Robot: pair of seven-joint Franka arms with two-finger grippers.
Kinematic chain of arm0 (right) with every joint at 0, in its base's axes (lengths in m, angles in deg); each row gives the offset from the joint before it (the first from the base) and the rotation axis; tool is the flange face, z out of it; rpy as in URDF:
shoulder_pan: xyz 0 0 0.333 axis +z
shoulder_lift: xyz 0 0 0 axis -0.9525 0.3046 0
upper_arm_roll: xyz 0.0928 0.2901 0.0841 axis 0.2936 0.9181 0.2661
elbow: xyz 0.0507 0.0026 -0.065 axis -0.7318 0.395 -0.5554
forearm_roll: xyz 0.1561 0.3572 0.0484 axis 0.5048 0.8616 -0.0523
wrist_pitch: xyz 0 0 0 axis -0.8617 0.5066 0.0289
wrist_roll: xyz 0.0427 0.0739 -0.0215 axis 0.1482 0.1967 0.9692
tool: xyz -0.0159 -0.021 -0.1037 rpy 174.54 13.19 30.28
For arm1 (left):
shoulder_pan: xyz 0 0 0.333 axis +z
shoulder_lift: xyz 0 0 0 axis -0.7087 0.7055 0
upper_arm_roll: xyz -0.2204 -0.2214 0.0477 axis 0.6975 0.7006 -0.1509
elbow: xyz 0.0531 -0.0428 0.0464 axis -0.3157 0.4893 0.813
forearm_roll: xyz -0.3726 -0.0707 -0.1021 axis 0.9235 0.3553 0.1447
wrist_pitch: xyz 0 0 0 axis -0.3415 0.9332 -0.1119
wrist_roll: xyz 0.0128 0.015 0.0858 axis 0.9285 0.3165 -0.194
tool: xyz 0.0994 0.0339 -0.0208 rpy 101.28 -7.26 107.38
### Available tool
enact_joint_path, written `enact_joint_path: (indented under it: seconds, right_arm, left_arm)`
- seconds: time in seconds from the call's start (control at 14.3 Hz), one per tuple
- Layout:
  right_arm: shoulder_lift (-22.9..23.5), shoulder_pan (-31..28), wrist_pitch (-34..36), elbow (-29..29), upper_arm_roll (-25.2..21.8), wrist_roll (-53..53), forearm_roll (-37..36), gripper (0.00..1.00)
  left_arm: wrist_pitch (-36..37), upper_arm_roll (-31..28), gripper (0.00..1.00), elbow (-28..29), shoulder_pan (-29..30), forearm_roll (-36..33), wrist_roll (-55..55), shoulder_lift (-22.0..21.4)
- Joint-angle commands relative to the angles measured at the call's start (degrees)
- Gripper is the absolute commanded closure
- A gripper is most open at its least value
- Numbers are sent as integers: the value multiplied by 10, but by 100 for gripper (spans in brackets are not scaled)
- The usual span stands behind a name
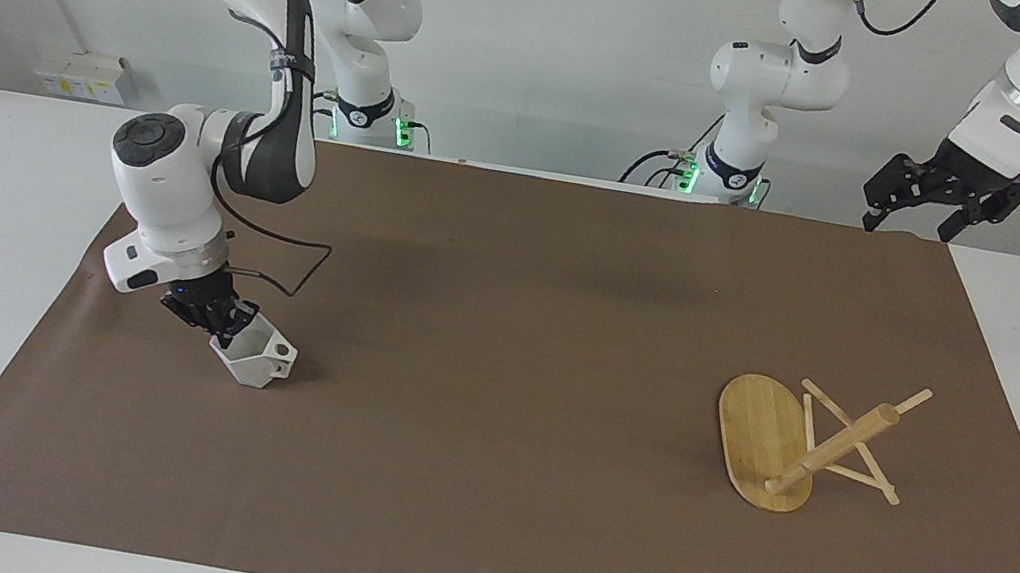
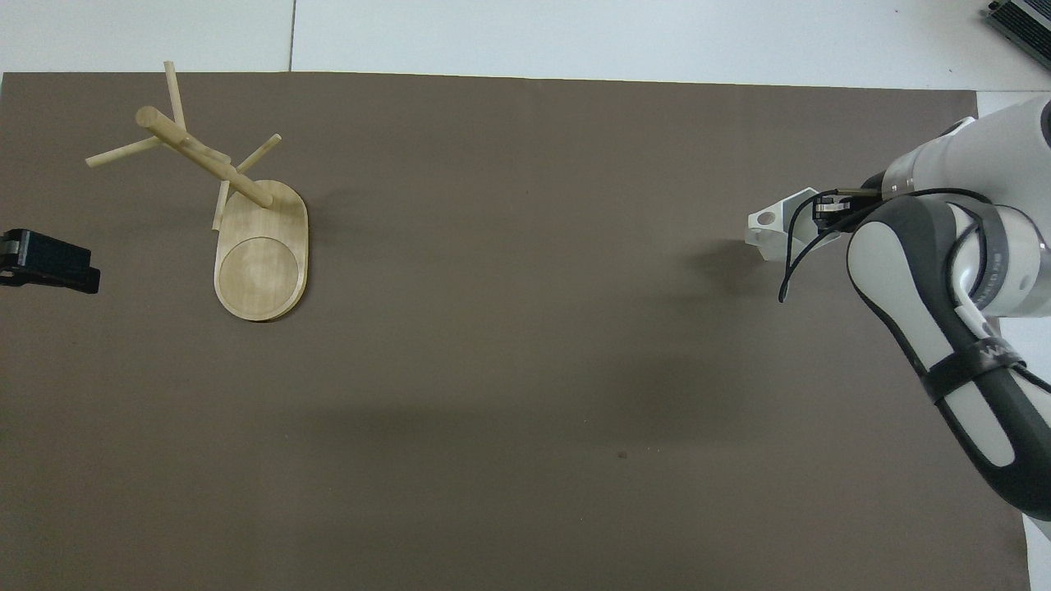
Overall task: Hang cup on rack
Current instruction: 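Lift the white cup with the right gripper toward the wooden mug tree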
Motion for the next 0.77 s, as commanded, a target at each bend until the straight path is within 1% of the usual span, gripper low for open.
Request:
enact_joint_path:
  seconds: [0.0, 0.14, 0.35, 0.56, 0.7]
  right_arm:
    - [-9, -5, 60, -45, 12, -8, 77, 100]
    - [-24, -5, 68, -48, 29, -7, 143, 100]
    - [-31, -5, 63, -49, 79, -8, 232, 100]
    - [-30, -4, 50, -54, 137, -6, 310, 100]
    - [-31, -4, 26, -54, 184, -8, 373, 100]
  left_arm:
    - [0, 6, 0, 18, 10, 8, -3, -15]
    - [0, 6, 0, 18, 10, 8, -3, -15]
    - [0, 6, 0, 18, 9, 8, -3, -15]
    - [0, 6, 0, 18, 10, 8, -3, -15]
    - [0, 6, 0, 18, 10, 8, -3, -15]
